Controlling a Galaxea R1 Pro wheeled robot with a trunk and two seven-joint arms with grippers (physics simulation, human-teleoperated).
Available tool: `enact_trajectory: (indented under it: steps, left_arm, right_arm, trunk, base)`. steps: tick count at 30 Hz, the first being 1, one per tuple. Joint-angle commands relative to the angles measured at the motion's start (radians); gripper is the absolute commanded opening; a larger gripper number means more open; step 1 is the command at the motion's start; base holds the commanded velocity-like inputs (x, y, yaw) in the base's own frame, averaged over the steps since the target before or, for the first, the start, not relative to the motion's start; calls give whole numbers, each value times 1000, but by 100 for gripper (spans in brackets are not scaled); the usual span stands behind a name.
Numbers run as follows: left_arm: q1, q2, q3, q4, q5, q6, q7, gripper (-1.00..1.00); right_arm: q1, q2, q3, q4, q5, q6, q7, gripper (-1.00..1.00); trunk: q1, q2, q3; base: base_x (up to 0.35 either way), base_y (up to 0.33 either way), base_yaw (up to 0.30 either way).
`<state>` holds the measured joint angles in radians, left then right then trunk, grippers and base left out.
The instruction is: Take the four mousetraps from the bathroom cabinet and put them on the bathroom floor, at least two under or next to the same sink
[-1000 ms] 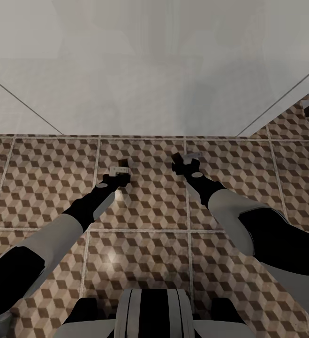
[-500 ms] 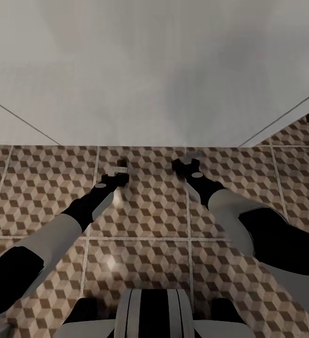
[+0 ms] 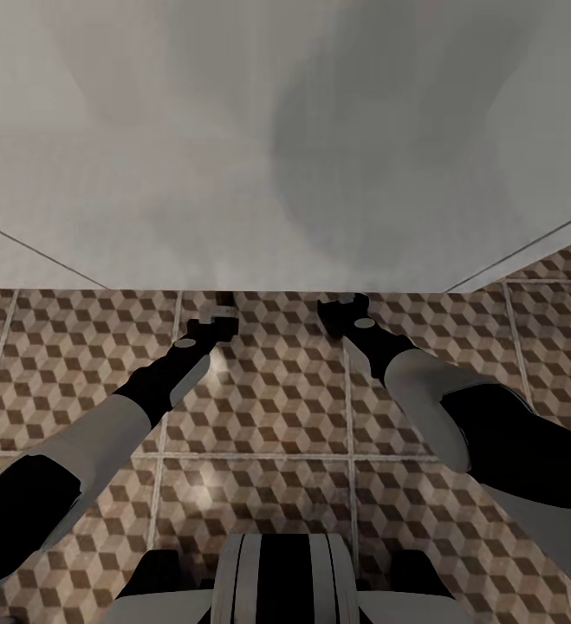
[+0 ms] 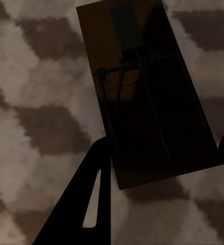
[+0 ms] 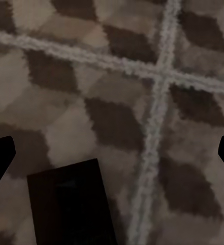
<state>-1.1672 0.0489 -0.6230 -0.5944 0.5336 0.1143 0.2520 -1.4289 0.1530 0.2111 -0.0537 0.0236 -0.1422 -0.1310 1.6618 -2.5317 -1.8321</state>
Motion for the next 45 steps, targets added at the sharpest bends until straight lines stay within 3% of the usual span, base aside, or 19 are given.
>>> enact_trajectory:
  steps: [1,45]
  left_arm:
    - [-1,2,-8,-3,6,3,9,-100]
    - [-1,2,-12,0,6,4,9,-100]
  right_arm:
    - [-1,0,5,2,2,-2,-5,100]
    - [-1,0,5,2,2,-2,-5,100]
  trunk:
    - [0,0,-1]
    - [0,0,-1]
  base:
    - [12,0,0]
    - [1,0,0]
